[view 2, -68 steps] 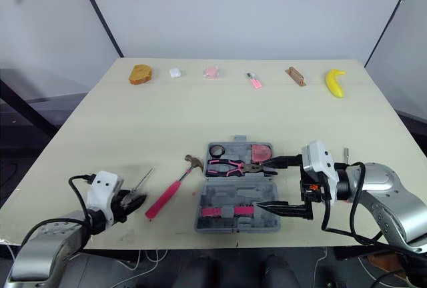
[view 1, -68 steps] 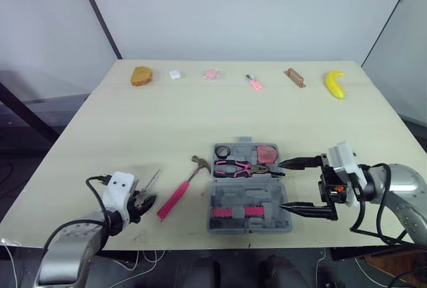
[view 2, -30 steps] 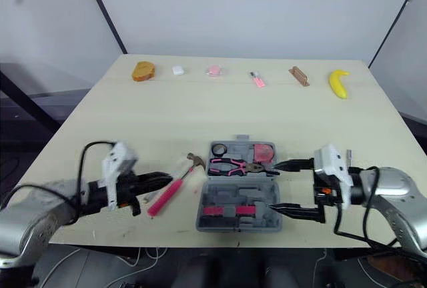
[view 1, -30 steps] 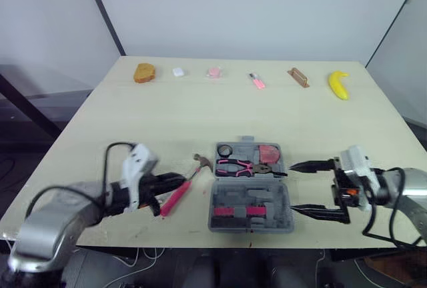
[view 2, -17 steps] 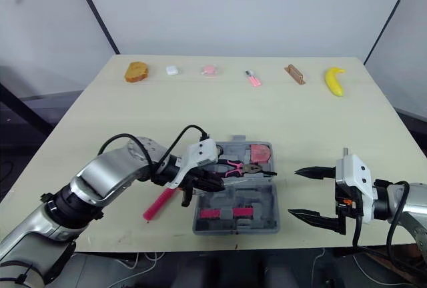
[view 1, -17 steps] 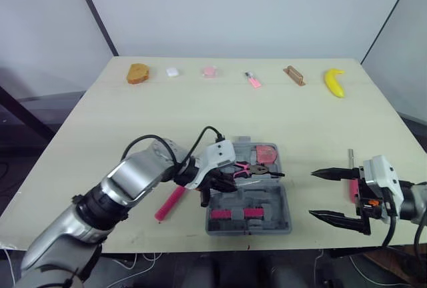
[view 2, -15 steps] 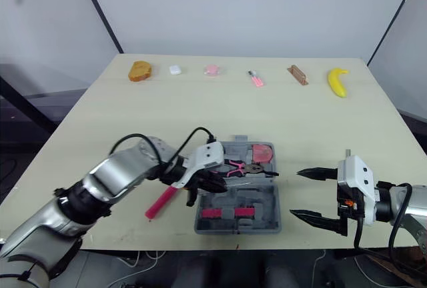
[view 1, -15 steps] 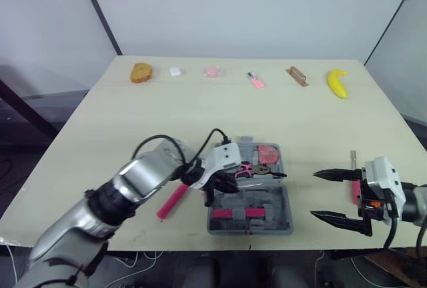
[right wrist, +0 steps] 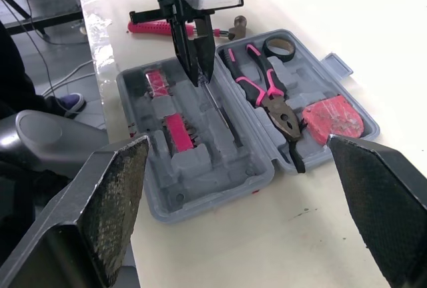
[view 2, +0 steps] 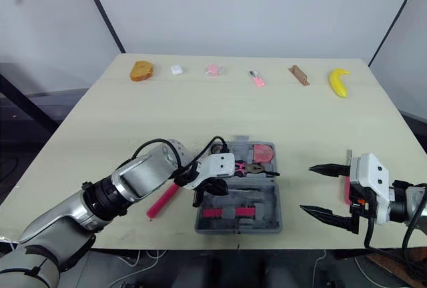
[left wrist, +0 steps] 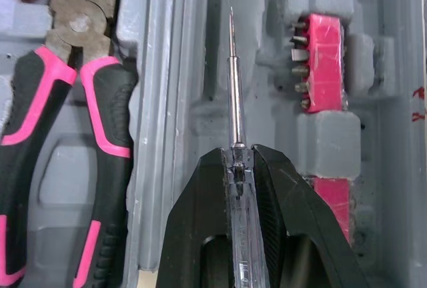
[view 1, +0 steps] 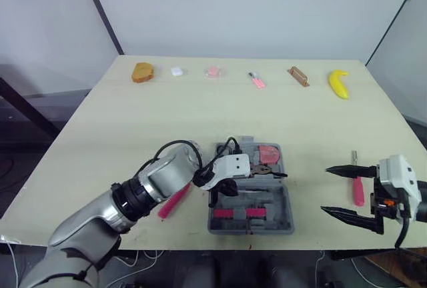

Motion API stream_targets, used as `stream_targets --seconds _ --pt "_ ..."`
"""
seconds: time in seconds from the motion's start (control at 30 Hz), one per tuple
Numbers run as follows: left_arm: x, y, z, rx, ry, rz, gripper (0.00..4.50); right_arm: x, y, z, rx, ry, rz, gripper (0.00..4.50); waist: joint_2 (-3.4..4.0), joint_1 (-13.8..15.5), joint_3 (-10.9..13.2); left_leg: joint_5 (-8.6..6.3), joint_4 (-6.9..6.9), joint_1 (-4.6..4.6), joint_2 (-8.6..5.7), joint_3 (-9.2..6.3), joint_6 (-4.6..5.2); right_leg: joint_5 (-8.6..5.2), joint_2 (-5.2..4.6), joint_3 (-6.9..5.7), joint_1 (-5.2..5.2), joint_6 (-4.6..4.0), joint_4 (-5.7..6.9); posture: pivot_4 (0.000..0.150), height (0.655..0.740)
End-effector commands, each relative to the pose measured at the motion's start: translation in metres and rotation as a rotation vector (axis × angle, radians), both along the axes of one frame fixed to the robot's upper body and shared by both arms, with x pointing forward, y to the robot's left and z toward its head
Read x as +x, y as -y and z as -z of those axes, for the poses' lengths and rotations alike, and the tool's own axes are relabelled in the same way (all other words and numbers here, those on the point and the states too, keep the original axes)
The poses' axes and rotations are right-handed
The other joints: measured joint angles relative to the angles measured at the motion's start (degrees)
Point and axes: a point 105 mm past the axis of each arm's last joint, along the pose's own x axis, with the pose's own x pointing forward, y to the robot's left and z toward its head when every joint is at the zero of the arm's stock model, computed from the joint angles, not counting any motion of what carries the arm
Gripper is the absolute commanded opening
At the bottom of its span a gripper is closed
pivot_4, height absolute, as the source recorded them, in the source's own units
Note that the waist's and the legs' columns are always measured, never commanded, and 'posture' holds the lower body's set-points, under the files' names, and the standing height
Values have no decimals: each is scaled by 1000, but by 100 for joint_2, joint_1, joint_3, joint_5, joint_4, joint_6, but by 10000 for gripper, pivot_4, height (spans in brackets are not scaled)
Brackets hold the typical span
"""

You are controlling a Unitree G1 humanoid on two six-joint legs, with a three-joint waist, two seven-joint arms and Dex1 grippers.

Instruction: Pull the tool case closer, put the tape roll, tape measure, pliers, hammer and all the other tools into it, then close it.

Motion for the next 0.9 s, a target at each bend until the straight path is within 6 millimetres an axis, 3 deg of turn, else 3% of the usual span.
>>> stream_targets --seconds 0.03,0.43,0.9 --pt "5 7 -5 13 43 54 258 -3 -2 -9 -7 53 -2 45000 0 5 0 0 2 -1 -1 2 0 0 0 -2 0 0 0 1500 7400" --pt "19 8 -5 83 122 119 258 -5 -4 -9 -8 56 9 45000 0 -12 0 0 3 0 0 2 0 0 1 -2 1 0 3 1500 7400" --pt "16 22 -7 85 134 157 258 -9 -7 -7 -8 56 12 45000 1 43 -1 0 12 0 -1 -1 0 0 -2 -11 9 0 3 1500 7400"
